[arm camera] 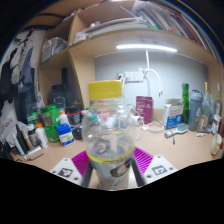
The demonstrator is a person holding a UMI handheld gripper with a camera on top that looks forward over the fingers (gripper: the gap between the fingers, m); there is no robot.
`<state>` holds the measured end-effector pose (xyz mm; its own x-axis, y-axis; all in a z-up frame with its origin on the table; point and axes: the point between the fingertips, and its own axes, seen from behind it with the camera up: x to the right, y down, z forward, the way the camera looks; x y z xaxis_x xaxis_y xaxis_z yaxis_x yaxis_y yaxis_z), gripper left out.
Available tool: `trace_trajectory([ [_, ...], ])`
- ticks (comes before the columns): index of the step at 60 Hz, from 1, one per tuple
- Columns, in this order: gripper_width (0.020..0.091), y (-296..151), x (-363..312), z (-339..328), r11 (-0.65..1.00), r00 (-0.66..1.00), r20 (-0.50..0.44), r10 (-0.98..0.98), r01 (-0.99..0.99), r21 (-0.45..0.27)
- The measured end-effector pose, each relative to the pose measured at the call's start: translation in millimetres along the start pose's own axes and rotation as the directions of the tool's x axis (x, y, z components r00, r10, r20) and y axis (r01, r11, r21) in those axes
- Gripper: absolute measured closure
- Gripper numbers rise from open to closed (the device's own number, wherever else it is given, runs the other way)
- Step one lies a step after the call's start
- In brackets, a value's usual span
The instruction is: Pour water
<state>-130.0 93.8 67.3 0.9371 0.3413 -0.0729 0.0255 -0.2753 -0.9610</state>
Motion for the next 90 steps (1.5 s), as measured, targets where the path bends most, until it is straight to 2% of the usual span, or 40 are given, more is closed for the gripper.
trace_trajectory([
  [1,0.0508,-0.8,1.4,1.0,1.000,1.000,-0.005,0.001,-0.001,-0.002],
  [4,0.0522,0.2,9.4,2.6,1.000,0.999,-0.046,0.009,-0.009,-0.007],
  [11,0.0568,-2.2,7.3,4.2,0.999,0.999,-0.046,-0.020,0.022,0.029],
  [17,0.0621,2.7,6.4,7.0,0.999,1.000,-0.021,-0.013,0.013,-0.035],
  [27,0.0622,0.9,10.9,5.3,0.995,1.000,0.001,0.030,-0.030,-0.092],
  [29,0.0622,-12.3,14.5,-0.4,0.995,0.998,0.004,0.066,-0.065,-0.081],
  [34,0.0621,-66.3,41.5,-19.7,0.986,0.986,-0.006,0.165,-0.165,-0.002],
  [41,0.0621,-134.7,102.5,-43.4,0.909,0.912,0.024,0.410,-0.410,0.077],
  [48,0.0626,-154.2,173.9,-58.1,0.673,0.676,0.070,0.734,-0.737,0.059],
  [56,0.0622,-131.8,254.4,-66.0,0.253,0.255,0.087,0.963,-0.967,0.028],
  [64,0.0620,-124.5,302.8,-72.8,-0.263,-0.267,0.195,0.944,-0.964,-0.050],
  [68,0.0623,-123.6,320.2,-71.6,-0.434,-0.439,0.253,0.862,-0.897,-0.080],
  [79,0.0624,-130.4,324.2,-68.0,-0.624,-0.649,0.304,0.697,-0.758,-0.187],
  [90,0.0625,-146.2,335.6,-74.1,-0.706,-0.723,0.368,0.585,-0.677,-0.208],
])
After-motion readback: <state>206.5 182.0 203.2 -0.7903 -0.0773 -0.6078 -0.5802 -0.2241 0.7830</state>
